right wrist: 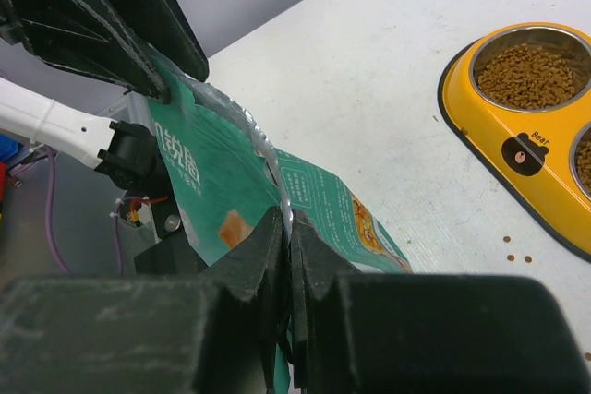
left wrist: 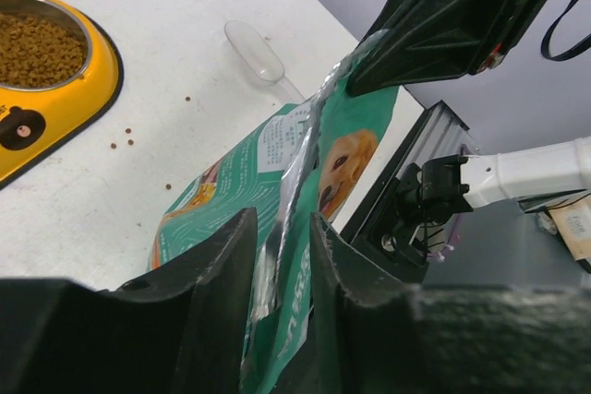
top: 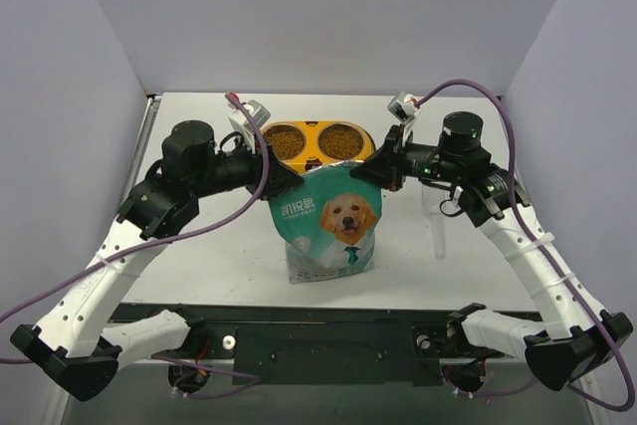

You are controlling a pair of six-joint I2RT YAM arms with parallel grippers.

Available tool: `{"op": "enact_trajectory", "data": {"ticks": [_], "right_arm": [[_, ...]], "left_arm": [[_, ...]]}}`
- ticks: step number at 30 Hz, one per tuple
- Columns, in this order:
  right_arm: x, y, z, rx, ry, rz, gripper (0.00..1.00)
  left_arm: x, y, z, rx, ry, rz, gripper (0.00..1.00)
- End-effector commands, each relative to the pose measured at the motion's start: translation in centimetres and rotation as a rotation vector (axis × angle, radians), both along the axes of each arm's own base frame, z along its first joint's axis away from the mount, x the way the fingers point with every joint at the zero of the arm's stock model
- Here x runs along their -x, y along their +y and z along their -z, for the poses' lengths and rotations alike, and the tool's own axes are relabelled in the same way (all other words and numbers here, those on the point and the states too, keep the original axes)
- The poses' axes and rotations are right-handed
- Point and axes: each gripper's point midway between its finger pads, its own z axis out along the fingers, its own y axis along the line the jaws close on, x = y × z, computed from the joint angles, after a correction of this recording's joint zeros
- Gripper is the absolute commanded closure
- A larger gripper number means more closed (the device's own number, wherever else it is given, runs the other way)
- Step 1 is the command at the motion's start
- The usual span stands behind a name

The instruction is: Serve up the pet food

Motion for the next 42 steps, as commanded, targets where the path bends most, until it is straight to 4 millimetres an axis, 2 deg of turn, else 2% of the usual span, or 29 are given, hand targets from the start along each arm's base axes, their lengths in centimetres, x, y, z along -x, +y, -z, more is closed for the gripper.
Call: {"op": "enact_trajectory", "data": {"ticks": [1, 5, 10, 12, 14, 15, 17, 19, 24, 25, 27, 29, 33, 37, 42], "right_arm": [[0.3, -0.2, -4.3, -0.05, -0.141, -0.009, 1.0], [0.5, -0.1, -4.5, -0.051, -0.142, -0.016, 1.0], [0.5, -0.1, -4.6, -0.046, -0.147, -0.014, 1.0], [0.6, -0.2, -4.6, -0.044, -0.151, -0.011, 1.0], [0.6, -0.3, -4.7, -0.042, -0.154, -0.01, 1.0], [0.6, -0.2, -4.5, -0.04, -0.15, -0.014, 1.0], [0.6, -0.3, -4.5, -0.038, -0.153, -0.011, 1.0], [0.6, -0.3, -4.4, -0.038, -0.151, -0.011, 1.0], [0.6, -0.3, -4.4, -0.036, -0.154, -0.01, 1.0], [0.7, -0.3, -4.5, -0.037, -0.152, -0.016, 1.0], [0.8, -0.2, -4.5, -0.039, -0.151, -0.023, 1.0], [0.9, -0.1, -4.5, -0.037, -0.147, -0.03, 1.0], [1.1, -0.1, -4.0, -0.016, -0.14, -0.035, 1.0], [1.2, -0.1, -4.0, -0.01, -0.141, -0.039, 1.0], [1.1, -0.1, -4.3, -0.011, -0.147, -0.039, 1.0]], "left_arm": [[-0.5, -1.4, -4.2, 0.051, -0.12, 0.028, 0.59], [-0.6, -3.2, -2.9, 0.0, -0.098, 0.077, 0.57], [-0.4, -4.5, -1.9, -0.047, -0.086, 0.114, 0.65], [-0.4, -4.3, -1.7, -0.066, -0.088, 0.11, 0.7], [-0.4, -4.0, -1.6, -0.087, -0.093, 0.108, 0.8], [-0.5, -3.9, -1.5, -0.097, -0.097, 0.111, 0.91], [-0.7, -3.5, -1.5, -0.116, -0.109, 0.087, 1.0], [-0.7, -2.9, -1.8, -0.122, -0.134, 0.066, 1.0], [-0.6, -3.0, -2.5, -0.114, -0.139, 0.057, 1.0], [-0.6, -3.3, -2.0, -0.13, -0.126, 0.068, 0.83], [-0.8, -3.7, -1.8, -0.158, -0.123, 0.062, 0.68], [-0.9, -4.1, -2.1, -0.165, -0.128, 0.061, 0.62], [-1.3, -4.9, -2.5, -0.17, -0.139, 0.069, 0.6], [-0.9, -6.1, -2.5, -0.177, -0.141, 0.129, 0.6], [-0.9, -7.1, -0.6, -0.229, -0.097, 0.183, 0.61]]}}
